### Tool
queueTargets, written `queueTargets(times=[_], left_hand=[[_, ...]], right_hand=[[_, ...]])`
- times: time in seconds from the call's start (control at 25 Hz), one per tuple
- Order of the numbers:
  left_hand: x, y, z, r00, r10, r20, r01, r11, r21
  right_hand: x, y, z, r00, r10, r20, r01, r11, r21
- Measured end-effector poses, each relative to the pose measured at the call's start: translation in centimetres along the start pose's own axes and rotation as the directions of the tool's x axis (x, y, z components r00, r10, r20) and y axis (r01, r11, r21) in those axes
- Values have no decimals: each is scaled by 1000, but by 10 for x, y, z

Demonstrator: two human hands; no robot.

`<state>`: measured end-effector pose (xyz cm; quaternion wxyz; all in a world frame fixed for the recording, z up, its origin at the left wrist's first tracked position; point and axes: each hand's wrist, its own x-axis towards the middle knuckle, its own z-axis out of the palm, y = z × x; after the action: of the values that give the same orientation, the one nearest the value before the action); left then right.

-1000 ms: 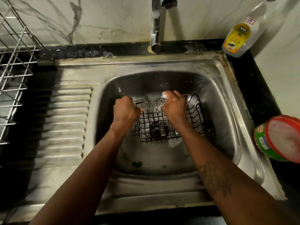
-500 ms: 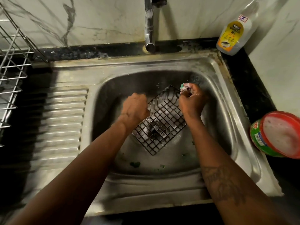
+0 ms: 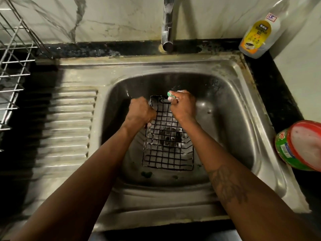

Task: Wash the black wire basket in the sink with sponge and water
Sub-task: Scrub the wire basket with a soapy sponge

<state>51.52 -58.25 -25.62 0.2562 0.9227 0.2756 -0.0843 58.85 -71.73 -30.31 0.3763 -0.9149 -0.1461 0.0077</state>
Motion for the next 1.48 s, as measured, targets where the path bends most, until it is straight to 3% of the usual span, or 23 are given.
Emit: queueTargets(times=[0.16,0.28,0.36,0.44,0.48,0.56,0.64,0.68,0.76,0.84,0.92,1.12,1.24,1.36,1.48], left_hand=[[-12,-3,2,986,-68,152,101,970,-222],[-17,-12,9,979,-155,132,190,930,-315],[-18,-17,13,978,-194,76,208,923,-325],[-20,-14,14,976,-196,89,215,912,-348],[-21,-10,13,974,-201,101,224,902,-369],[-24,-6,12,971,-212,105,237,884,-404],[-23,-7,10,971,-216,106,240,878,-415],[-23,-8,11,969,-219,111,246,875,-417],[-23,-9,12,961,-244,134,278,854,-440],[-22,-7,18,946,-289,149,325,829,-454],[-19,-7,23,938,-321,132,345,829,-440],[-21,-4,19,959,-261,115,284,836,-470],[-21,-3,19,959,-251,133,284,838,-466],[-17,-5,24,959,-258,120,285,861,-422],[-17,-3,23,967,-235,99,254,871,-420]], right_hand=[[3,-43,26,984,-82,160,87,996,-26],[-6,-37,23,948,-226,223,275,936,-222],[-5,-11,0,994,-81,73,95,973,-209],[1,6,-15,993,64,-95,-84,972,-221],[2,5,-15,990,83,-112,-108,965,-238],[-4,-20,0,1000,16,7,-14,984,-177],[-17,-44,21,967,-187,171,208,971,-116],[-20,-47,25,963,-209,173,226,970,-85],[-14,-38,15,998,11,64,-8,999,-43],[-10,-17,-3,966,240,-98,-244,969,-31],[-13,-7,-6,949,274,-155,-283,958,-38],[-15,-18,39,958,279,62,-283,902,325],[-15,-9,41,974,207,89,-221,954,202],[-11,14,29,978,166,-123,-167,986,8],[-5,29,33,995,95,-13,-96,989,-114]])
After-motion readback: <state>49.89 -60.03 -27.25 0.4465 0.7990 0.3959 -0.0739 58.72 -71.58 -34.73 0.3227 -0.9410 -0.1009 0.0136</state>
